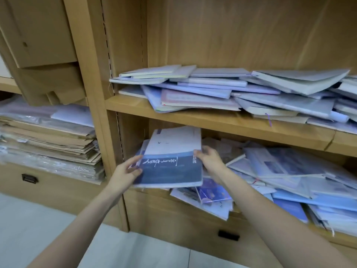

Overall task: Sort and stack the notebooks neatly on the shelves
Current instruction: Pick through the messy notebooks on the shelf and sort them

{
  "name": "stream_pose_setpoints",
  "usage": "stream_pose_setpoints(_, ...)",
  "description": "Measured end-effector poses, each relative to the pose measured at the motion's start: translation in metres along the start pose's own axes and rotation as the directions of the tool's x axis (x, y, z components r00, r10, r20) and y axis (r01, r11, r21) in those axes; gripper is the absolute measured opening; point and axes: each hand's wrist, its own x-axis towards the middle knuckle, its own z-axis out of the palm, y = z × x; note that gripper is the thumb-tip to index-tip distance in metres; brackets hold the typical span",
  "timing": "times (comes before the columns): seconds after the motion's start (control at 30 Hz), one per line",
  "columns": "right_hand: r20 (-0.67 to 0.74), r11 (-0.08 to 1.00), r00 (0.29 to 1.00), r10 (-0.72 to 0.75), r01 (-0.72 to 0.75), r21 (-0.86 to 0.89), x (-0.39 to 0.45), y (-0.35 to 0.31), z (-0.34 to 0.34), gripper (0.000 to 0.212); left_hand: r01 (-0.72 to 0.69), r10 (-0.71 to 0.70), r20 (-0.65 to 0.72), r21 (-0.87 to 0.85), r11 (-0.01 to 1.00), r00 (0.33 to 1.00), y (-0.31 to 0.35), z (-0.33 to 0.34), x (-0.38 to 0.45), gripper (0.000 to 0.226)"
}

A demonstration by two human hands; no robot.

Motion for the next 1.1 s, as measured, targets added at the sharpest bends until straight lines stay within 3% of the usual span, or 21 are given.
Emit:
stream_pose_setpoints(0.07,0.024,0.995,0.998,0.051,-0.049,-0.087,0.022,0.004,0.015,0.036,-0.136,0.138,0.022,0.394,0.909,0.990,-0.011,0.001,0.014,0.047)
stream_pose_setpoints(0.17,0.131,0.849,0.991,0.020,0.053,-0.526,0.019,0.029,0.026,0.042,-0.276,0.103,0.271,0.741,0.612,0.957,-0.030,0.026,0.020,0.066)
stream_pose_setpoints(0.27,0.187,0.806,0.982,-0.038,0.141,-0.574,0.011,0.041,0.013,0.044,-0.340,0.097,0.334,0.822,0.456,0.937,-0.033,0.052,0.022,0.076)
stream_pose_setpoints(0.33,0.135,0.771,0.976,-0.172,0.218,-0.598,0.003,0.032,-0.010,0.039,-0.432,0.237,0.364,0.808,0.401,0.901,-0.030,0.064,0.023,0.078)
stream_pose_setpoints(0.4,0.084,0.665,0.925,-0.371,0.327,-0.672,0.001,0.023,-0.039,0.034,-0.517,0.321,0.424,0.799,0.308,0.847,-0.031,0.076,0.025,0.089)
stream_pose_setpoints(0.47,0.143,0.471,0.898,-0.415,0.347,-0.811,0.001,0.020,-0.066,0.043,-0.512,0.336,0.424,0.825,0.239,0.841,-0.035,0.089,0.028,0.099)
stream_pose_setpoints(0.57,0.228,0.153,0.964,-0.136,0.248,-0.957,0.007,0.036,-0.092,0.072,-0.483,0.350,0.394,0.849,0.215,0.850,-0.033,0.102,0.031,0.098)
stream_pose_setpoints(0.6,0.210,0.102,0.967,-0.144,0.225,-0.969,0.007,0.042,-0.093,0.072,-0.463,0.340,0.380,0.862,0.208,0.860,-0.032,0.104,0.032,0.099)
stream_pose_setpoints(0.7,0.174,-0.024,0.912,-0.372,0.178,-0.984,0.005,0.058,-0.076,0.052,-0.433,0.364,0.353,0.886,0.166,0.862,-0.031,0.104,0.033,0.100)
stream_pose_setpoints(0.83,0.139,-0.143,0.873,-0.467,0.081,-0.986,0.008,0.042,-0.061,0.032,-0.415,0.369,0.318,0.882,0.225,0.873,-0.018,0.089,0.034,0.093)
stream_pose_setpoints(0.93,0.178,-0.147,0.790,-0.587,0.112,-0.983,0.004,0.022,-0.069,0.026,-0.391,0.333,0.294,0.878,0.277,0.896,-0.022,0.075,0.037,0.093)
stream_pose_setpoints(1.03,0.279,-0.188,0.626,-0.729,0.208,-0.960,-0.015,0.021,-0.073,0.010,-0.401,0.323,0.312,0.879,0.259,0.893,-0.020,0.074,0.032,0.097)
stream_pose_setpoints(1.1,0.341,-0.216,0.534,-0.774,0.283,-0.934,-0.032,0.034,-0.076,0.016,-0.389,0.271,0.318,0.880,0.271,0.909,-0.016,0.076,0.027,0.093)
